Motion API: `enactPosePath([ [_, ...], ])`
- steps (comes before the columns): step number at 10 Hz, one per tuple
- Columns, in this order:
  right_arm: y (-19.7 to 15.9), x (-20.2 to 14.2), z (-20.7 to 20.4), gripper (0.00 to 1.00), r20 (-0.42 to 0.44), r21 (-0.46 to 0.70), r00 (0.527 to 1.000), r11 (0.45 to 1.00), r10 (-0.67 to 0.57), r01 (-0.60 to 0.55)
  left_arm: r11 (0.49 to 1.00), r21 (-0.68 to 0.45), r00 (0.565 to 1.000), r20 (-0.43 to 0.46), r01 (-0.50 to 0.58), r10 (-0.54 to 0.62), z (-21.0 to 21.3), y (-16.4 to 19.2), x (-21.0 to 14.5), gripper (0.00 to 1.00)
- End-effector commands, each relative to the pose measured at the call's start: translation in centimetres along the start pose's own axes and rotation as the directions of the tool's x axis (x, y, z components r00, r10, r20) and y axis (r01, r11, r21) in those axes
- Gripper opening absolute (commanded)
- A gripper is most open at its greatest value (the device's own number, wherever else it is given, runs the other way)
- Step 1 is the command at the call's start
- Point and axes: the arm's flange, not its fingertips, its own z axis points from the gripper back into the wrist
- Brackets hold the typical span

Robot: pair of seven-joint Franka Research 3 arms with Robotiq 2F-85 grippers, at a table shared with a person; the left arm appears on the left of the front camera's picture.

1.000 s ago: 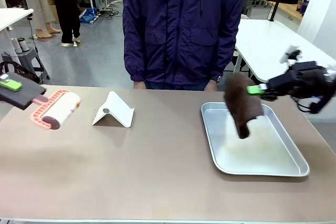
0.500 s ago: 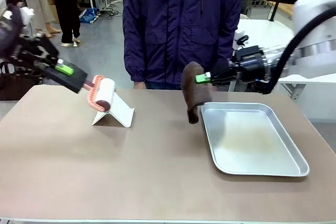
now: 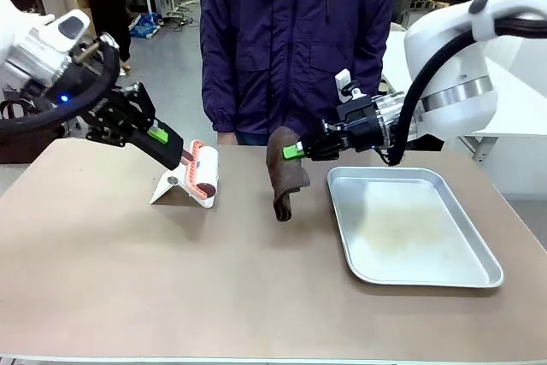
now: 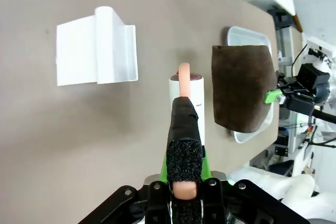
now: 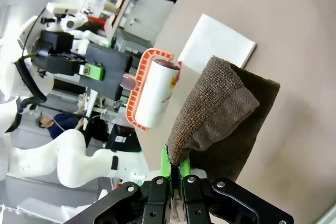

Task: Clean the surface of the table.
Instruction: Return the Lint Roller and towel to their original positions.

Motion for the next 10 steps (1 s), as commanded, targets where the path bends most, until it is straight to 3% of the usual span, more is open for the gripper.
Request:
enactPosePath([
  [1, -0.7, 0.5, -0.1, 0.07, -0.003, 0.017, 0.999, 0.999, -0.048, 0.048, 1.000, 0.007, 0.997, -0.080, 0.005, -0.004, -1.0, 0.5, 0.9, 0.22],
  [2, -0.8, 0.6, 1.0, 0.07, 0.004, 0.052, 0.999, 0.997, -0.054, 0.053, 0.998, -0.050, 0.983, -0.177, 0.028, -0.036, -0.9, 1.2, 1.2, 0.22],
  [3, -0.7, -0.3, -0.4, 0.07, -0.009, 0.004, 1.000, 1.000, -0.017, 0.017, 1.000, 0.010, 0.999, -0.033, -0.003, 0.003, -1.2, 0.5, 0.2, 0.22],
  [7, -1.2, -0.3, -0.2, 0.07, -0.011, 0.016, 1.000, 1.000, -0.027, 0.027, 1.000, 0.001, 0.998, -0.061, 0.005, -0.004, -1.5, 0.9, 0.5, 0.22],
  [10, -1.1, -0.9, -3.2, 0.07, 0.063, -0.079, 0.991, 0.989, -0.118, 0.123, 0.998, 0.047, 0.997, -0.067, 0.040, -0.037, -2.2, -0.1, 2.4, 0.22],
])
